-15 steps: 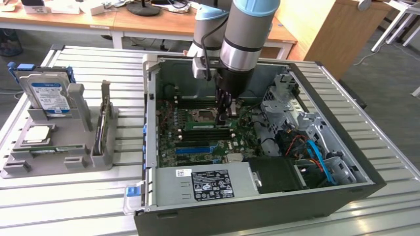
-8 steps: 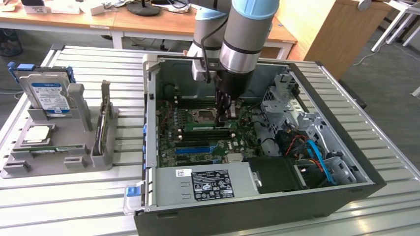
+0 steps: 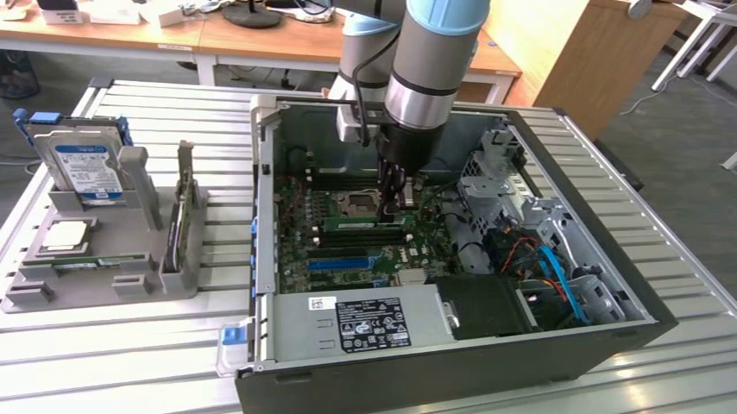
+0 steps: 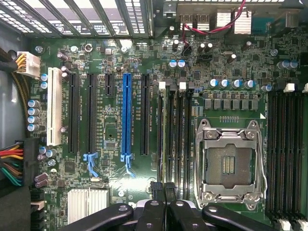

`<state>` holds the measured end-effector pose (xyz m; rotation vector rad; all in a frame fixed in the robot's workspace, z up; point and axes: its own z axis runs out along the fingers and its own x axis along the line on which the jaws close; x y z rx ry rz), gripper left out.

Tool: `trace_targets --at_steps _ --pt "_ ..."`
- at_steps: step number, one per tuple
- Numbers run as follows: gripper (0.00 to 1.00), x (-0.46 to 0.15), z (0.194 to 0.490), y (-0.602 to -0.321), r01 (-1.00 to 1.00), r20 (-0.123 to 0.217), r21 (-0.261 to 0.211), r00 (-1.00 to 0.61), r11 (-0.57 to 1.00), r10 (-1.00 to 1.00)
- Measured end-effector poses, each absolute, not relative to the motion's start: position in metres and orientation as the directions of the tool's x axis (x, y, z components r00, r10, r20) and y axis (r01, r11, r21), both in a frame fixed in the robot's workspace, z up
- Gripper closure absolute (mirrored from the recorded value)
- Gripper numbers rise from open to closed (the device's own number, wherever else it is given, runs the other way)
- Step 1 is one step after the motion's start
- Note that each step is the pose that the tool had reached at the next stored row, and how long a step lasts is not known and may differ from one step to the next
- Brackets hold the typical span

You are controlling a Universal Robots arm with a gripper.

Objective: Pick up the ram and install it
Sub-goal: 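Insert the ram into the slot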

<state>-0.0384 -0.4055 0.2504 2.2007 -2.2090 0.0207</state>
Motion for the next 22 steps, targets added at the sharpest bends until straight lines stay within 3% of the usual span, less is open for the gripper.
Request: trace_targets --at_steps 22 --pt "0.88 -0.0383 0.2453 -0.4075 -1.0 0.026 0.007 -0.004 0.004 -1.0"
